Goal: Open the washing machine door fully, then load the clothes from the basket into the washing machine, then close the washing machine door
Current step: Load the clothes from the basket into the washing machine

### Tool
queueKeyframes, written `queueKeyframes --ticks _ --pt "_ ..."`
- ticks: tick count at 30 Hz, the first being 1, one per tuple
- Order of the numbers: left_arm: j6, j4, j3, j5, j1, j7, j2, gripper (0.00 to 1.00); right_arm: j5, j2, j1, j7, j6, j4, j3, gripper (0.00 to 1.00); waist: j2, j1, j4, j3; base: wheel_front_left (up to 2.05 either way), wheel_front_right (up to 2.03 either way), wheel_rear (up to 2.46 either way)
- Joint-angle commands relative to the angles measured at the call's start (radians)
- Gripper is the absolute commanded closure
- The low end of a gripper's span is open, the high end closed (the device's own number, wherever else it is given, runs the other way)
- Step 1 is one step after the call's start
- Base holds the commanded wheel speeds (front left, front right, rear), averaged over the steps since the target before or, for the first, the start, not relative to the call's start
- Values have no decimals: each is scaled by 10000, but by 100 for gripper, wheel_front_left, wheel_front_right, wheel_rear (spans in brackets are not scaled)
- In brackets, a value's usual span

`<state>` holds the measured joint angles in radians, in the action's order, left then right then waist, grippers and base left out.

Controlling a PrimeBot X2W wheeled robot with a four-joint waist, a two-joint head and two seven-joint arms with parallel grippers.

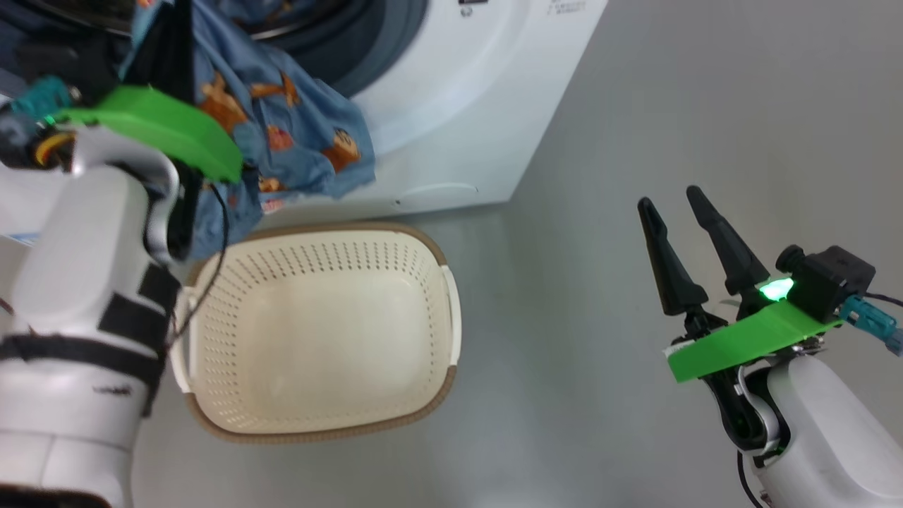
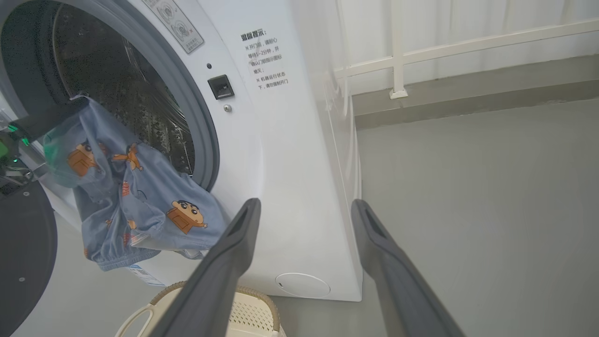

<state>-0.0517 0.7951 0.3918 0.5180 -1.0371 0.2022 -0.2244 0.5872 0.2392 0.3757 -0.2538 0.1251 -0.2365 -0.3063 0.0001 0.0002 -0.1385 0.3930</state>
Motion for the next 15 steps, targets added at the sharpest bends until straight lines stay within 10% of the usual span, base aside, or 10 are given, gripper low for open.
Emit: queueKeyframes --ticks 1,15 --pt "-57 121 -209 -109 -600 25 -349 100 -167 -3 131 -80 56 281 -125 0 -1 -2 -581 1036 0 0 0" --pt "-211 2669 -62 -593 -3795 456 -694 100 -336 -494 572 -80 56 562 -161 0 -1 -2 -1561 2784 0 0 0"
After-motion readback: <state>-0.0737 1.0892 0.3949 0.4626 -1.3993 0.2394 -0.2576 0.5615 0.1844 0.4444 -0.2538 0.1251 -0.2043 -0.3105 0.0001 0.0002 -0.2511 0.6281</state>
